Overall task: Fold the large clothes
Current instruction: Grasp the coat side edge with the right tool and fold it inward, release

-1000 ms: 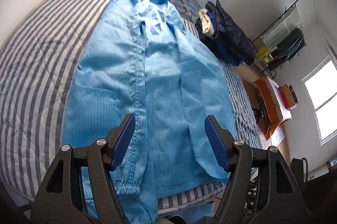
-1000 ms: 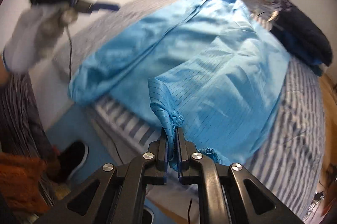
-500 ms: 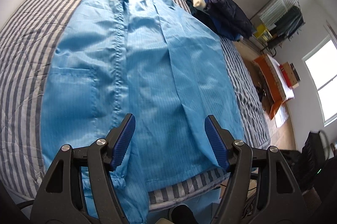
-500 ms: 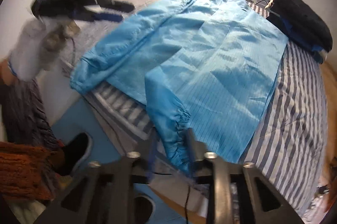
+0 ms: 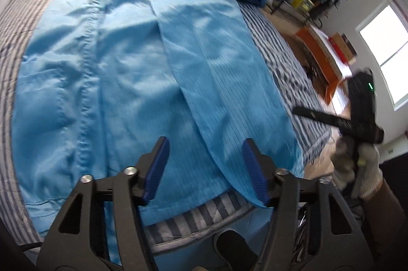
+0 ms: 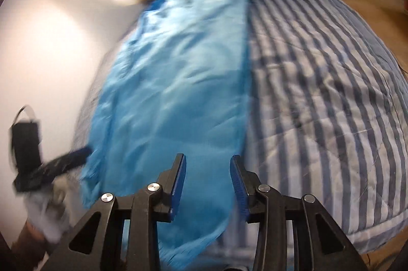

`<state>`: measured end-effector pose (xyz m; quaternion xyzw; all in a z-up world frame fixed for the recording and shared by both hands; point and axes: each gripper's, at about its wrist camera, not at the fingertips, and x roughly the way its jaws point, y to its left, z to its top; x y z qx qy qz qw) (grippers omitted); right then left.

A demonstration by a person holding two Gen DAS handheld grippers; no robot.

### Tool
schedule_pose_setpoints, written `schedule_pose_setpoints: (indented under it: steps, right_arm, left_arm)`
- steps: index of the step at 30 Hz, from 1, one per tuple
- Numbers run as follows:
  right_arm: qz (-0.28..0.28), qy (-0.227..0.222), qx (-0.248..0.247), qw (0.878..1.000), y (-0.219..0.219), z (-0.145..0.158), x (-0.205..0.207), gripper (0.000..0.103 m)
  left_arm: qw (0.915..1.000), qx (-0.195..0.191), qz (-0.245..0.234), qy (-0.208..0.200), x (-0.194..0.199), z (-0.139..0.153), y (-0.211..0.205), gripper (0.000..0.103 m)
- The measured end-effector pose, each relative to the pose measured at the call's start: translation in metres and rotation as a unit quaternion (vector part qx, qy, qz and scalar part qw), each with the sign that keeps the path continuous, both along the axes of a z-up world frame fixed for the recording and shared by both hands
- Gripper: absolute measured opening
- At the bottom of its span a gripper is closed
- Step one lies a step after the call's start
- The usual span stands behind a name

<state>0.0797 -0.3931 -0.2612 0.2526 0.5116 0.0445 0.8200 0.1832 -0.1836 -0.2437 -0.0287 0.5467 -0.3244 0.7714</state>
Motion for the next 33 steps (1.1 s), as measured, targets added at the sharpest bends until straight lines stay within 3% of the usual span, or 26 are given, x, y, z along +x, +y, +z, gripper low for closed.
schedule_pose_setpoints:
  steps: [3,6,8,9,10,13,18,20,22,26,27,28,33]
  right_arm:
    - [-0.003,0.019,0.042,0.999,-0.007,-0.017,0.012,0.045]
    - [-0.004,0.030,0.056,0.998,-0.006,-0.031,0.019,0.046]
    - [0.006,0.023,0.069,0.997,-0.002,-0.033,0.021,0.022]
    - [0.005,0.017,0.068,0.998,-0.001,-0.031,0.021,0.005]
    - [0.004,0.009,0.062,0.998,0.000,-0.027,0.020,0.001]
    - [0.008,-0.012,0.041,0.999,0.001,-0.014,0.015,0.000]
    - [0.001,-0.005,0.060,0.998,-0.005,-0.023,0.010,0.001]
    - [-0.010,-0.006,0.097,0.995,-0.012,-0.028,0.013,0.010]
    - [-0.031,-0.010,0.104,0.994,-0.017,-0.029,0.016,0.038]
    - [-0.053,-0.004,0.125,0.991,-0.023,-0.038,0.027,0.030]
    - [-0.053,-0.005,0.125,0.991,-0.021,-0.038,0.029,0.013]
    - [-0.049,-0.006,0.116,0.992,-0.018,-0.035,0.032,0.003]
    - [-0.020,-0.012,0.043,0.999,0.005,-0.017,0.042,0.000]
  left_arm:
    - [0.9998,0.005,-0.007,0.016,0.002,-0.013,-0.010,0.042]
    - [0.9994,0.015,-0.012,0.028,0.005,-0.026,-0.021,0.036]
    - [0.9992,0.025,-0.016,0.028,0.006,-0.031,-0.028,0.036]
    - [0.9989,0.036,-0.019,0.024,0.006,-0.034,-0.032,0.036]
    - [0.9987,0.043,-0.019,0.017,0.006,-0.034,-0.034,0.036]
    - [0.9985,0.049,-0.021,-0.011,0.006,-0.027,-0.043,0.036]
    - [0.9992,0.027,-0.020,-0.021,0.011,-0.021,-0.053,0.036]
    - [0.9996,0.017,-0.020,-0.011,0.016,-0.025,-0.059,0.036]
    - [0.9997,0.013,-0.018,-0.004,0.020,-0.031,-0.065,0.036]
    - [0.9998,0.011,-0.018,0.005,0.025,-0.043,-0.077,0.036]
    - [0.9996,0.019,-0.021,0.003,0.024,-0.046,-0.081,0.036]
    - [0.9992,0.029,-0.027,0.001,0.021,-0.051,-0.084,0.036]
    - [0.9942,0.076,-0.057,-0.051,0.006,-0.051,-0.097,0.036]
